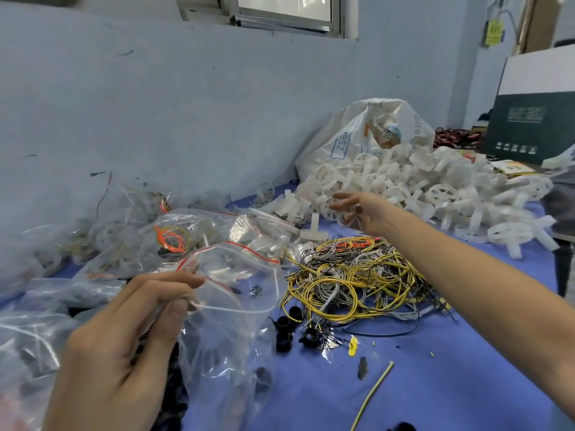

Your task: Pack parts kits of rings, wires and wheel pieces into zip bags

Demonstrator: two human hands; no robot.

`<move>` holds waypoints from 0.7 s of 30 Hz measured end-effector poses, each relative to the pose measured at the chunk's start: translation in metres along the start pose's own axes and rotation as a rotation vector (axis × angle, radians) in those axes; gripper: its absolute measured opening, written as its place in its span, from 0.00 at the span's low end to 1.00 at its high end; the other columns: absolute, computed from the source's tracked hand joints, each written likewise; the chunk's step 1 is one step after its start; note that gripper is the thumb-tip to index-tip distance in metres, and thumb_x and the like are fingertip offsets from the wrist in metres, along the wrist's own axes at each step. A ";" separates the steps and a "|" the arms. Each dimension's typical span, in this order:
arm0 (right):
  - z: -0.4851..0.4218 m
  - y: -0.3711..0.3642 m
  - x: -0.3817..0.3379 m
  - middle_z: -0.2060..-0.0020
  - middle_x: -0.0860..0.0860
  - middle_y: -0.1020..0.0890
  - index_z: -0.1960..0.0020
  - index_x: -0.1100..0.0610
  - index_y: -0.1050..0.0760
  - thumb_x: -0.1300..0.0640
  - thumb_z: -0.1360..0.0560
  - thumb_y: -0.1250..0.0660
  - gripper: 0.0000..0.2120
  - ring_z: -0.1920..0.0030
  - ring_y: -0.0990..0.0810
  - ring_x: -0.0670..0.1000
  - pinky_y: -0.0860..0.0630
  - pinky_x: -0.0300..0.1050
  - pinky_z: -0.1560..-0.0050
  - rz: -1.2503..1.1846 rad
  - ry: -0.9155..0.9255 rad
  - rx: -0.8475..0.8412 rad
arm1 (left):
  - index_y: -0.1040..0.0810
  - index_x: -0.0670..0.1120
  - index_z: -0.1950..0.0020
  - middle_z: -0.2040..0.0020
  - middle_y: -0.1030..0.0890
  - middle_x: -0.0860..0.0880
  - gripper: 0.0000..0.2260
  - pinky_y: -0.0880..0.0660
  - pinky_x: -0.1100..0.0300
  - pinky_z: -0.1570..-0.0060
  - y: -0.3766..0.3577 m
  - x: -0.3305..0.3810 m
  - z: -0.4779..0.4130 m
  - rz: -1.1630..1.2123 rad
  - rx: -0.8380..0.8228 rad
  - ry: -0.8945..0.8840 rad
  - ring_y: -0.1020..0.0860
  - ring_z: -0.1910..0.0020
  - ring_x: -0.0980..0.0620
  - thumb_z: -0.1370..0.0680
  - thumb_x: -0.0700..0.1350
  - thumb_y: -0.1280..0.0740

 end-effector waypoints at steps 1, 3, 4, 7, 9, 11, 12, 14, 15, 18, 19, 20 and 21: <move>0.002 -0.004 -0.006 0.46 0.57 0.19 0.43 0.59 0.21 0.68 0.23 0.41 0.13 0.72 0.27 0.45 0.29 0.31 0.75 0.227 0.140 0.027 | 0.24 0.58 0.51 0.44 0.18 0.54 0.08 0.27 0.62 0.49 -0.001 -0.002 0.000 0.000 -0.012 0.019 0.19 0.48 0.52 0.19 0.56 0.42; 0.010 -0.013 -0.009 0.40 0.54 0.21 0.49 0.54 0.18 0.65 0.24 0.37 0.12 0.59 0.23 0.46 0.26 0.32 0.60 0.807 0.374 0.025 | 0.23 0.58 0.51 0.45 0.18 0.54 0.09 0.26 0.61 0.49 -0.001 -0.004 0.001 0.010 0.012 0.018 0.19 0.48 0.52 0.19 0.57 0.42; 0.011 -0.017 -0.002 0.36 0.53 0.23 0.51 0.52 0.17 0.64 0.25 0.37 0.12 0.49 0.21 0.49 0.26 0.37 0.50 1.129 0.432 -0.012 | 0.23 0.59 0.51 0.45 0.18 0.55 0.09 0.25 0.58 0.49 -0.001 -0.005 0.001 0.015 0.011 0.026 0.19 0.48 0.52 0.19 0.58 0.42; 0.013 -0.012 0.031 0.28 0.54 0.34 0.52 0.49 0.17 0.57 0.25 0.35 0.09 0.34 0.29 0.56 0.30 0.46 0.38 1.607 0.428 -0.099 | 0.23 0.59 0.51 0.45 0.18 0.55 0.09 0.24 0.48 0.51 -0.003 -0.003 0.002 0.013 -0.003 0.019 0.19 0.48 0.51 0.19 0.59 0.42; 0.019 -0.007 0.044 0.26 0.54 0.38 0.53 0.48 0.18 0.54 0.26 0.33 0.06 0.32 0.31 0.56 0.30 0.45 0.40 1.567 0.418 -0.122 | 0.23 0.58 0.51 0.44 0.18 0.54 0.10 0.24 0.47 0.51 -0.003 -0.002 0.002 0.006 -0.011 0.013 0.19 0.47 0.51 0.19 0.58 0.42; 0.029 -0.007 0.048 0.26 0.54 0.40 0.53 0.48 0.19 0.54 0.26 0.33 0.05 0.30 0.32 0.56 0.30 0.44 0.42 1.504 0.461 -0.124 | 0.23 0.57 0.50 0.44 0.18 0.54 0.10 0.24 0.47 0.49 -0.003 -0.003 0.004 0.008 -0.022 0.022 0.20 0.45 0.51 0.19 0.58 0.42; 0.037 -0.008 0.048 0.26 0.54 0.39 0.53 0.48 0.19 0.54 0.26 0.33 0.05 0.31 0.32 0.57 0.29 0.45 0.42 1.483 0.503 -0.128 | 0.23 0.57 0.50 0.43 0.19 0.54 0.10 0.25 0.47 0.48 -0.002 -0.004 0.005 0.009 -0.025 0.022 0.20 0.45 0.51 0.19 0.58 0.42; 0.057 -0.014 0.048 0.28 0.55 0.36 0.52 0.50 0.19 0.51 0.26 0.32 0.05 0.35 0.28 0.57 0.28 0.47 0.42 1.484 0.615 -0.159 | 0.23 0.56 0.50 0.43 0.19 0.53 0.09 0.25 0.48 0.46 -0.002 -0.005 0.006 0.027 -0.024 0.020 0.20 0.43 0.50 0.19 0.56 0.42; 0.069 -0.019 0.049 0.30 0.55 0.34 0.52 0.50 0.19 0.49 0.27 0.31 0.07 0.38 0.26 0.57 0.28 0.46 0.43 1.510 0.661 -0.190 | 0.23 0.56 0.49 0.43 0.19 0.53 0.09 0.25 0.49 0.46 -0.002 -0.007 0.006 0.029 -0.021 0.017 0.20 0.43 0.50 0.18 0.56 0.41; 0.100 -0.032 0.071 0.31 0.54 0.33 0.48 0.52 0.19 0.43 0.27 0.32 0.15 0.41 0.25 0.57 0.30 0.46 0.45 1.707 0.671 -0.294 | 0.23 0.55 0.48 0.43 0.19 0.53 0.09 0.25 0.49 0.45 -0.002 -0.009 0.007 0.022 -0.026 0.006 0.20 0.41 0.51 0.18 0.55 0.41; 0.106 -0.035 0.082 0.30 0.54 0.35 0.47 0.53 0.20 0.43 0.27 0.33 0.16 0.42 0.26 0.58 0.30 0.45 0.45 1.791 0.659 -0.308 | 0.23 0.55 0.48 0.42 0.19 0.53 0.09 0.25 0.47 0.46 -0.002 -0.010 0.006 0.017 -0.031 0.006 0.20 0.41 0.50 0.18 0.56 0.41; 0.111 -0.038 0.093 0.30 0.54 0.35 0.46 0.55 0.20 0.44 0.25 0.34 0.16 0.44 0.25 0.58 0.31 0.46 0.46 1.853 0.644 -0.309 | 0.23 0.55 0.48 0.42 0.19 0.53 0.10 0.25 0.46 0.47 -0.003 -0.009 0.006 0.012 -0.036 0.004 0.20 0.42 0.50 0.18 0.56 0.41; 0.113 -0.040 0.101 0.31 0.55 0.34 0.46 0.57 0.20 0.46 0.24 0.36 0.16 0.45 0.25 0.59 0.31 0.46 0.46 1.882 0.623 -0.301 | 0.23 0.56 0.48 0.42 0.19 0.53 0.09 0.25 0.46 0.47 -0.004 -0.007 0.005 0.008 -0.040 -0.006 0.20 0.43 0.50 0.18 0.56 0.42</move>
Point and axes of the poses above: each hand's wrist, its own z-axis away from the middle knuckle, its own y-axis out of the back of the hand, x = y × z, the point moved 3 cm from there along -z, towards the middle knuckle
